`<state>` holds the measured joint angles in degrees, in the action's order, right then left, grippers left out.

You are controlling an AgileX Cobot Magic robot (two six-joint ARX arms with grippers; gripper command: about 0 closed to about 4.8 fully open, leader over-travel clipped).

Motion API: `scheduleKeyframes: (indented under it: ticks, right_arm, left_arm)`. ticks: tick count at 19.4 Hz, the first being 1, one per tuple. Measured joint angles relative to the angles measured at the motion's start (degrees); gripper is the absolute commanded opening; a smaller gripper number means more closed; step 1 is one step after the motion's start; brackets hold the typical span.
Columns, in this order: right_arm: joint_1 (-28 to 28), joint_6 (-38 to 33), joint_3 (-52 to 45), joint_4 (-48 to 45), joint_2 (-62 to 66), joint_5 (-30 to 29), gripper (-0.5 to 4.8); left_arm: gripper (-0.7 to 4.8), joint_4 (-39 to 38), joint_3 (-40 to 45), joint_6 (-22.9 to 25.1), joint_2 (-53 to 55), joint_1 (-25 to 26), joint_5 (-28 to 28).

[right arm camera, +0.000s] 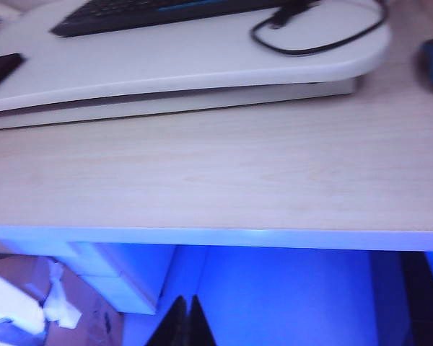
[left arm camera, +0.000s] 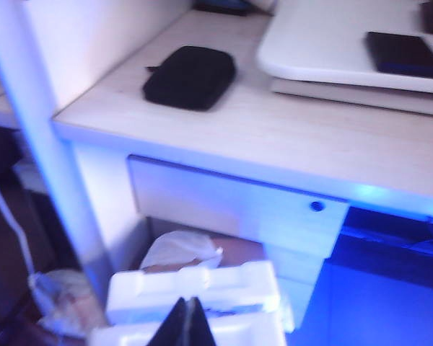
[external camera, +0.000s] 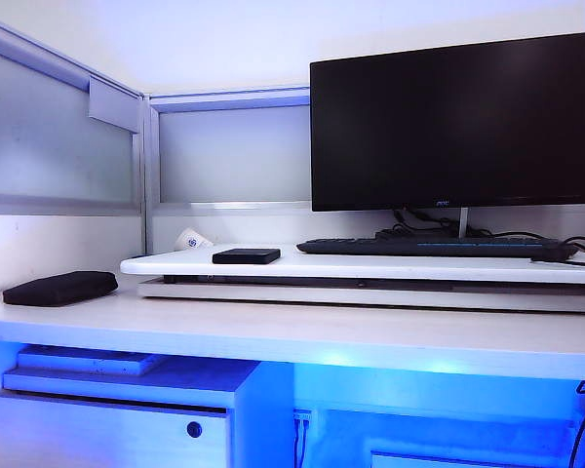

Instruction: Unplug the data cable of the portable hard drive.

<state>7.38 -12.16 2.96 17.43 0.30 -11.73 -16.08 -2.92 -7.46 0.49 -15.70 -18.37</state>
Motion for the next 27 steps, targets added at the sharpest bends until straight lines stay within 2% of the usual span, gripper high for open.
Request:
scheduleKeyframes:
  ticks: [1, 3, 4, 5, 7, 8, 10, 11, 16, 18, 21, 27]
  right_arm:
    - [0.0, 0.0, 0.0, 0.0, 0.0, 0.3, -0.07]
    - [0.0, 0.0, 0.0, 0.0, 2.4, 0.1, -0.07]
    - [0.0, 0.0, 0.0, 0.0, 3.5, 0.0, -0.07]
    - [0.0, 0.2, 0.0, 0.0, 4.7, -0.1, -0.07]
    - [0.0, 0.9, -0.1, -1.0, 4.2, -0.1, -0.07]
    - [0.0, 1.2, -0.2, -2.8, 1.9, -1.3, -0.07]
    - [0.0, 1.3, -0.2, -3.2, 0.0, -2.5, -0.07]
    - [-2.2, 1.4, -0.2, -3.5, 0.0, -3.0, -0.07]
    - [-2.9, 1.5, -0.2, -3.4, 0.0, -2.2, -0.06]
    - [-2.9, 1.5, -0.2, -3.4, 0.0, -4.0, -0.06]
    - [-2.8, 1.5, -0.2, -0.8, 0.0, -5.2, -0.06]
    - [-2.8, 1.5, -0.1, -0.7, 0.0, -5.0, -0.06]
  left_arm:
    - [-0.06, 0.0, 0.0, 0.0, 1.3, 0.0, -1.0]
    - [-0.06, 0.7, 0.2, 0.2, 9.8, 0.0, 2.1]
    - [-0.06, 2.2, 0.5, 0.5, 11.7, 0.0, 3.3]
    - [-0.06, 7.5, 1.9, 0.7, 13.3, 0.0, 3.9]
    - [-0.06, 12.9, 1.9, 2.0, 12.6, 0.0, 6.4]
    - [-0.06, 17.7, 1.9, 4.8, 10.4, 0.0, 12.5]
    - [-0.06, 18.6, 1.9, 6.9, 6.0, 0.0, 15.2]
    - [-0.06, 20.3, 1.7, 8.1, -0.3, 0.0, 18.3]
    - [-0.05, 21.1, 1.7, 8.1, -0.3, 0.0, 18.4]
    - [-0.05, 20.9, 1.7, 8.1, -0.3, 0.0, 18.4]
    - [-0.05, 17.6, 1.8, 8.1, -0.3, 0.0, 18.4]
    - [-0.05, 16.9, 1.8, 8.1, -0.3, 0.0, 18.4]
